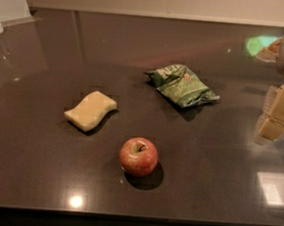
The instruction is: Move green jalapeno chip bag near apple
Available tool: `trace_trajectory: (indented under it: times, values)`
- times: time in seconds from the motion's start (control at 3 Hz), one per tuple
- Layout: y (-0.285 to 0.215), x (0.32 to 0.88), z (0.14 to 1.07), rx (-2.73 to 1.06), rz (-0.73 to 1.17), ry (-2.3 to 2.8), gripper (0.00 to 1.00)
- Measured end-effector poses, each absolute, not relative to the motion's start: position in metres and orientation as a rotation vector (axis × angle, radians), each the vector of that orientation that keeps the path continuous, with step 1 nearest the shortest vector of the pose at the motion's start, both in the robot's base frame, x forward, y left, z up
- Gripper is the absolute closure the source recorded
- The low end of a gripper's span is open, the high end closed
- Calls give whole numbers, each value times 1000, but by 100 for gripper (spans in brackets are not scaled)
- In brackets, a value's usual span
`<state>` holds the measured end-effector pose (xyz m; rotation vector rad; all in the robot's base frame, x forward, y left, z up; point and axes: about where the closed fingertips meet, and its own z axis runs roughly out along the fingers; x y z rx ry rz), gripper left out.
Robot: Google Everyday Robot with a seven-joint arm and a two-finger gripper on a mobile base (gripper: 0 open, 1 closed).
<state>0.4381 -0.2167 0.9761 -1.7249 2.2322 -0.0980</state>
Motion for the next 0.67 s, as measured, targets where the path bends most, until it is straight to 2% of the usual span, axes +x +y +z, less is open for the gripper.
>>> trace_trajectory:
  times: [0.67]
  values:
    - [-210, 451, 971, -1697, -97, 2257, 0]
